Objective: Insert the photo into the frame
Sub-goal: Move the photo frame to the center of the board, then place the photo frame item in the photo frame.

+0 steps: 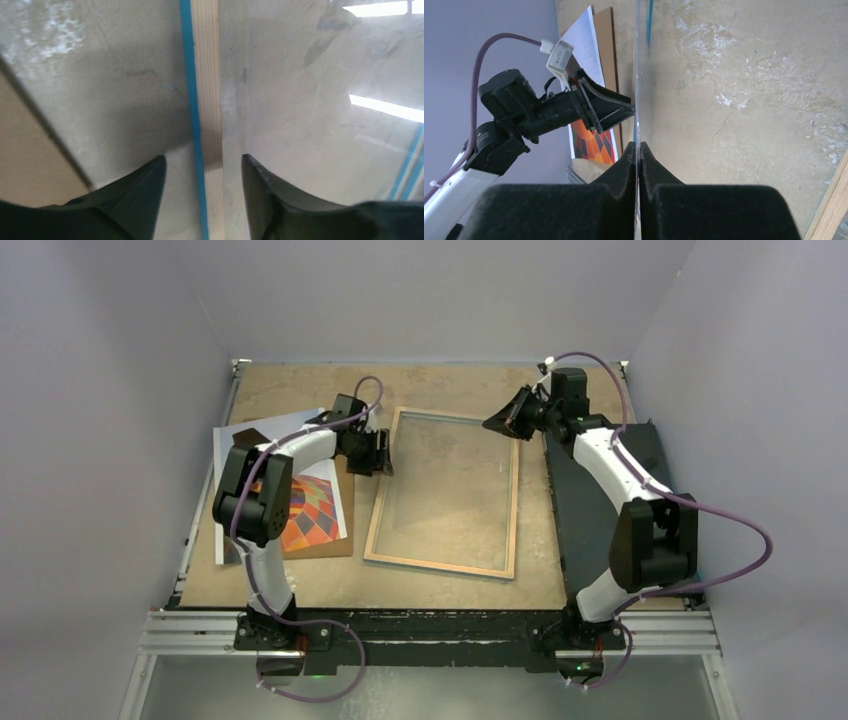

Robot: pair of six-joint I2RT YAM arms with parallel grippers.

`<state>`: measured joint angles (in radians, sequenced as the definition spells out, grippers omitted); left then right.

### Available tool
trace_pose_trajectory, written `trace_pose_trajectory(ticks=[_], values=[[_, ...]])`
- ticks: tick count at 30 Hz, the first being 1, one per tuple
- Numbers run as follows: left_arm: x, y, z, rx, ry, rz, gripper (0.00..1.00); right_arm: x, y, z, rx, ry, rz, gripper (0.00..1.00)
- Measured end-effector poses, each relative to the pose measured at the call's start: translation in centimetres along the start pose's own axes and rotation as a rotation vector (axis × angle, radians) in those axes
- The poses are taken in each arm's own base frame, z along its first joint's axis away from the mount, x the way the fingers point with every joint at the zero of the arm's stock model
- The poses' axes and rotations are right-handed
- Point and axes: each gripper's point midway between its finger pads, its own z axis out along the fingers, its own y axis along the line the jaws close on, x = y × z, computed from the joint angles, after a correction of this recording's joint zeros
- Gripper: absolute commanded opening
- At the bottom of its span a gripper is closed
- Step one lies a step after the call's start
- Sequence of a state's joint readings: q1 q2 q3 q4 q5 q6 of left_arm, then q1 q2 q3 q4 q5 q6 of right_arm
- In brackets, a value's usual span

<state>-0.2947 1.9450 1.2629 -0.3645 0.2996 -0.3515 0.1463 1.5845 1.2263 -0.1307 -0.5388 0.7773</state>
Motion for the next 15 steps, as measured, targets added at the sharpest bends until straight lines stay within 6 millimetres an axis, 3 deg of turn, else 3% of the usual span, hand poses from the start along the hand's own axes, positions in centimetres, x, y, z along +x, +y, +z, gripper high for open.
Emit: trace_pose_trajectory(ticks=[3, 8, 10, 15], values=[[0.0, 0.6, -1.3, -0.044, 0.019, 0.051, 0.85, 0.0, -0.1, -0.1, 0.004, 0.000, -0.001, 0.00], [-0.8, 2.7, -4.3, -0.130, 0.018, 0.091, 0.90, -0.1, 0.4, -0.5, -0.005, -0.009, -0.012, 0.00], [-2.0, 3.1, -6.3, -0.162, -0.009, 0.111, 0.91, -0.1, 0.7, -0.7, -0.011, -0.014, -0.018, 0.00], [-7.3, 3.2, -12.5, -0.228, -0.172, 0.172, 0.94, -0.2, 1.4, -1.2, -0.025, -0.023, -0.017, 0.00]])
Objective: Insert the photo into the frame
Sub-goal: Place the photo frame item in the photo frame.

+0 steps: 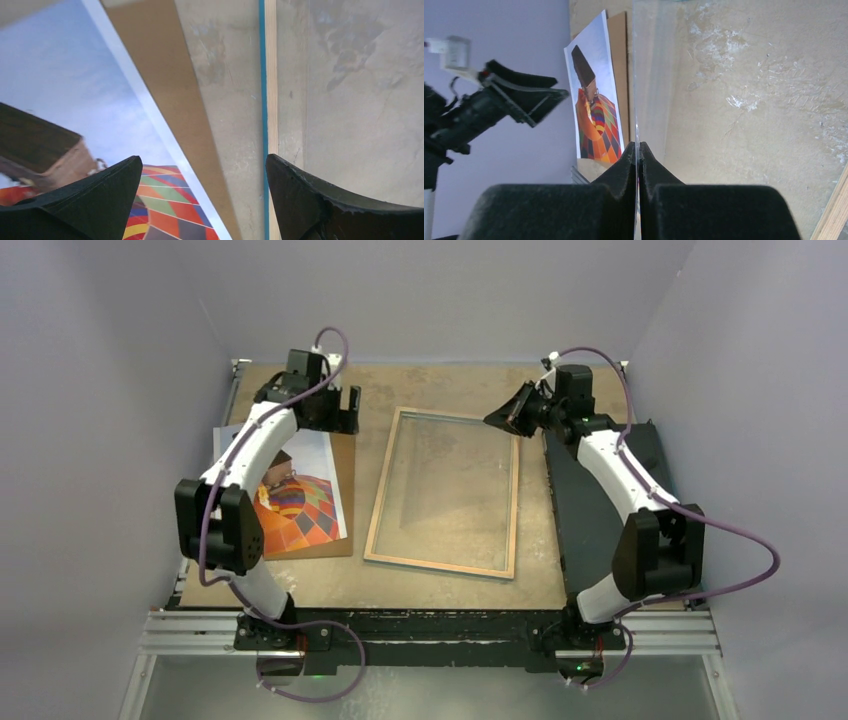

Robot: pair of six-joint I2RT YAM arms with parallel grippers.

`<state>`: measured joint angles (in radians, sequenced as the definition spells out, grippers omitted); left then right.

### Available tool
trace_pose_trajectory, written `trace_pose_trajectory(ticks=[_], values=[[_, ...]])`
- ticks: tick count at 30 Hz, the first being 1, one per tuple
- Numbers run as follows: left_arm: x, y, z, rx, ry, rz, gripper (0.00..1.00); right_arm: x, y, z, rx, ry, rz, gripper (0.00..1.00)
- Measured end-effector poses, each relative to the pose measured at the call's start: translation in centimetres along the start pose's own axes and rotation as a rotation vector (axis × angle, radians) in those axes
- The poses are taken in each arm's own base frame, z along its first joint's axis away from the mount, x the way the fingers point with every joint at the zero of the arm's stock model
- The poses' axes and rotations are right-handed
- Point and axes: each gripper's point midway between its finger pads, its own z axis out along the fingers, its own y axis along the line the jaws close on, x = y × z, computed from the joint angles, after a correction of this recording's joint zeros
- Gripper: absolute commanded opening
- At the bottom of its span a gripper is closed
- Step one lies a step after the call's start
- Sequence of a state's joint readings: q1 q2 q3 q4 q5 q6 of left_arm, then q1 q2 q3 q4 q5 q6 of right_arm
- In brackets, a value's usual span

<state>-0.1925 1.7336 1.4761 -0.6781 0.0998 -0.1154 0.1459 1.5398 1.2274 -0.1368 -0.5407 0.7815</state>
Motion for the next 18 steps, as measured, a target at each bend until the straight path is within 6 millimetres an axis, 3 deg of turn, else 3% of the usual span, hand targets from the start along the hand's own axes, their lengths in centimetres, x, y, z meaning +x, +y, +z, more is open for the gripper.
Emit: trace_pose_trajectory(ticks=[4, 7, 15, 18], values=[[-3.9, 1.4, -4.3, -0.043, -0.127, 0.021, 1.00, -0.4, 1.7, -0.6, -0.017, -0.012, -0.014, 0.00], [-5.2, 3.3, -5.8, -0.076, -0.163, 0.012, 1.00, -0.9, 4.0, -1.2, -0.044, -0.036, -0.042, 0.00], [-2.5, 9.7, -3.6, -0.081, -0.048, -0.141, 1.00, 0.8, 11.3, -2.6, -0.190, -0.023, -0.094, 0.00], [-2.1, 10.5, -3.5, -0.091, -0.040, -0.157, 1.00, 1.4, 12.8, -3.0, -0.240, -0.007, -0.085, 0.00]])
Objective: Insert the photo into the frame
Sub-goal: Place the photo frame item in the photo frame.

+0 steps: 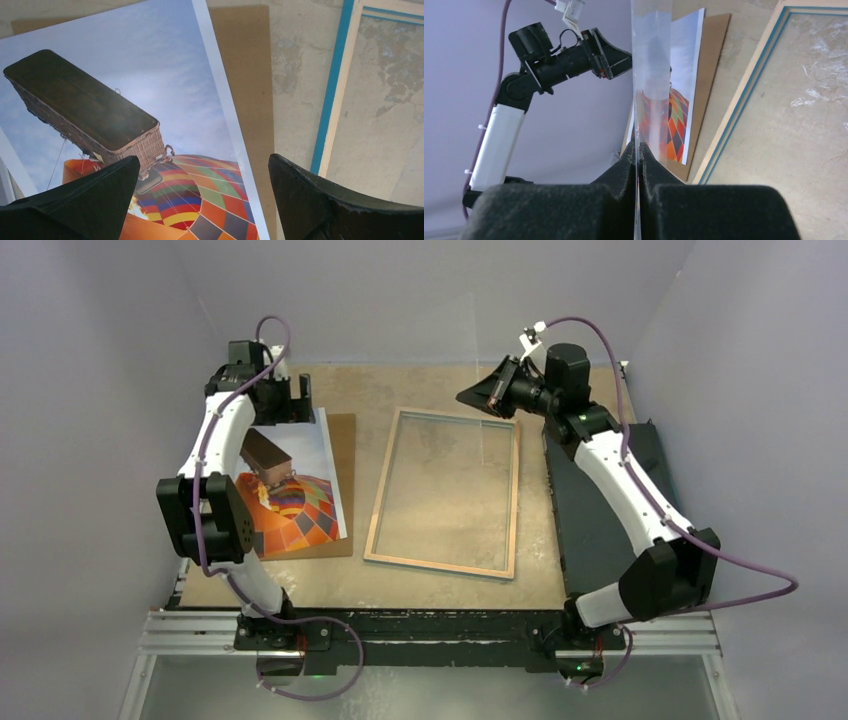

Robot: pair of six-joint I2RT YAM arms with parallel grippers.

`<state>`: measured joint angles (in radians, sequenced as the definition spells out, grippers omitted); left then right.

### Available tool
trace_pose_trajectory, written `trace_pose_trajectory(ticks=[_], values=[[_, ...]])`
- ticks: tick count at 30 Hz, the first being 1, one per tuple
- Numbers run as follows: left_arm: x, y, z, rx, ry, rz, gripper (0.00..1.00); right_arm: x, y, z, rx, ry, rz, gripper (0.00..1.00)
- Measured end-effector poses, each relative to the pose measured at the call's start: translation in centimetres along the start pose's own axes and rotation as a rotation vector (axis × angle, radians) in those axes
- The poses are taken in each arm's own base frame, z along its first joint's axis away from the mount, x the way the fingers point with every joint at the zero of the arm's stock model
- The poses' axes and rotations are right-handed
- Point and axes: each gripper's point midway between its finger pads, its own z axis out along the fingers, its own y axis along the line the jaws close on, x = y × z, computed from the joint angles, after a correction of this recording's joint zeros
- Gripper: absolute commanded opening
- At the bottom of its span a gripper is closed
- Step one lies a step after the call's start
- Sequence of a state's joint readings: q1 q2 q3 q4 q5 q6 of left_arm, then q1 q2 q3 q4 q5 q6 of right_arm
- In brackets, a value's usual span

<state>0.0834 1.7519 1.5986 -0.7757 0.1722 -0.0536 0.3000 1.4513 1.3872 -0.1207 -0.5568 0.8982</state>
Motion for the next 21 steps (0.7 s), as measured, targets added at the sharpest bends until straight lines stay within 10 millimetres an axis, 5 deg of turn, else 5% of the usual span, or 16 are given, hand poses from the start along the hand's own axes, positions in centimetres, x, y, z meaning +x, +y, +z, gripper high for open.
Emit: trace_pose_trajectory(ticks=[5, 8, 15, 21], values=[[-0.2, -0.4, 0.3, 0.015, -0.017, 0.026, 1.00, 0.5, -0.8, -0.3, -0.032, -0.007, 0.013, 0.00], [0.4, -0.5, 0.6, 0.027, -0.011, 0.031, 1.00, 2.1, -4.4, 0.2, 0.003, 0.009, 0.051, 0.00], [3.4, -0.5, 1.7, 0.049, 0.044, 0.053, 1.00, 6.5, -16.2, 0.0, 0.201, 0.073, 0.235, 0.00], [5.4, -1.1, 2.7, 0.073, 0.075, 0.088, 1.00, 7.0, -18.6, -0.7, 0.223, 0.053, 0.256, 0.00]])
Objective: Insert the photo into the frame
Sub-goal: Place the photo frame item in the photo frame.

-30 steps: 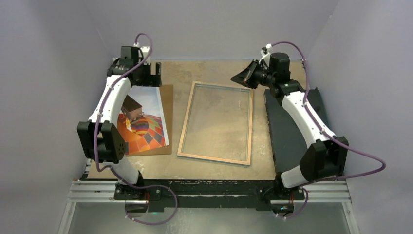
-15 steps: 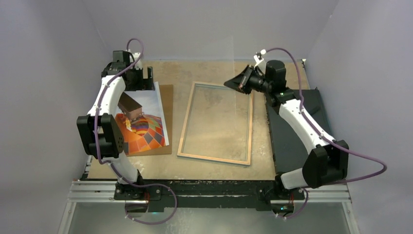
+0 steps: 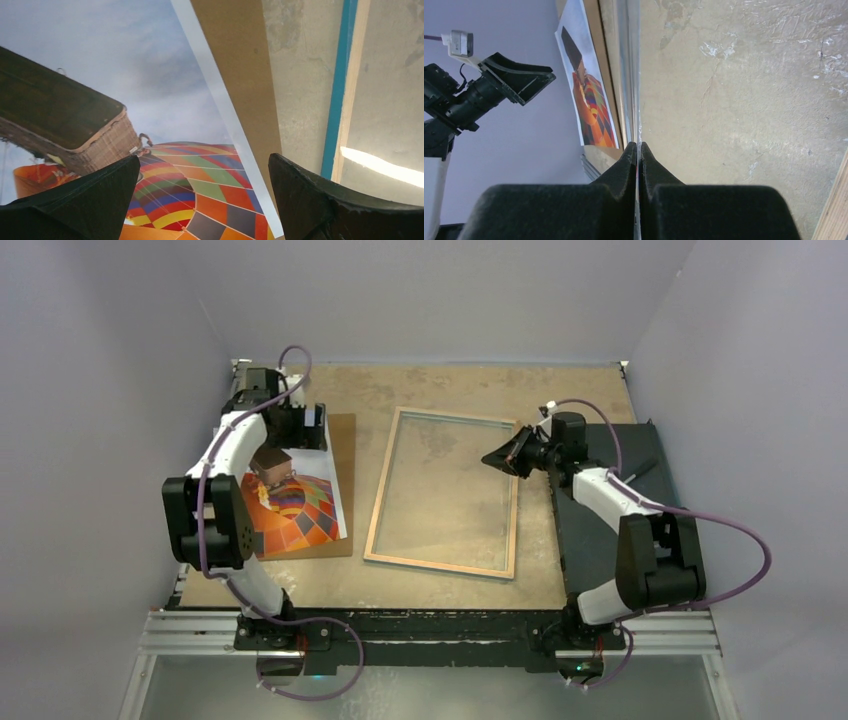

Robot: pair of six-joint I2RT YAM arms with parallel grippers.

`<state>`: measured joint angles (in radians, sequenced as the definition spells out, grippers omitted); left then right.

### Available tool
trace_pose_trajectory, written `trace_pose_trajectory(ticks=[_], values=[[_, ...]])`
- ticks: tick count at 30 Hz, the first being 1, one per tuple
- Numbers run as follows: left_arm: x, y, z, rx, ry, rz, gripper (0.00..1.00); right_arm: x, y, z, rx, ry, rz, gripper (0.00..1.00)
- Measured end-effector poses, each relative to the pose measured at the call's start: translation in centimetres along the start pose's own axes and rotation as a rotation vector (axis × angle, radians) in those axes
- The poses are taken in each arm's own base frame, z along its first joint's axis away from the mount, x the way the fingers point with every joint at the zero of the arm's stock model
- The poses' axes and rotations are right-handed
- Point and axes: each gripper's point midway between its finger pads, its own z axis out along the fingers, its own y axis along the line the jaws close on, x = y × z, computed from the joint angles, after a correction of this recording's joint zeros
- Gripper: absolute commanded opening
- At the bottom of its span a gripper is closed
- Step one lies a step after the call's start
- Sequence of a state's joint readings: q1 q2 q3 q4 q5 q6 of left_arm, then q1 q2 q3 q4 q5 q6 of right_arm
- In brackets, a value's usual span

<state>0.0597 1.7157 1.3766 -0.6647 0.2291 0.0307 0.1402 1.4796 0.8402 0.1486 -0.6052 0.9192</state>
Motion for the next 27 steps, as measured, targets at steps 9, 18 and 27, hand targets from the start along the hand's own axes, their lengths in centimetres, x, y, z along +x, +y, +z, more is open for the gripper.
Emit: trace_pose_trajectory(ticks=[9, 18, 27], values=[[2.7, -6.8, 2.3, 0.092, 0.045, 0.168, 0.97, 1.2, -1.7, -0.1, 0.012, -0.005, 0.002, 0.00], [3.2, -8.9, 3.7, 0.117, 0.035, 0.218, 0.87, 2.0, -2.2, -1.1, 0.011, -0.039, -0.006, 0.00], [4.2, -8.5, 5.1, 0.110, 0.057, 0.211, 0.80, 2.3, -2.7, -1.2, 0.018, -0.048, -0.002, 0.00]])
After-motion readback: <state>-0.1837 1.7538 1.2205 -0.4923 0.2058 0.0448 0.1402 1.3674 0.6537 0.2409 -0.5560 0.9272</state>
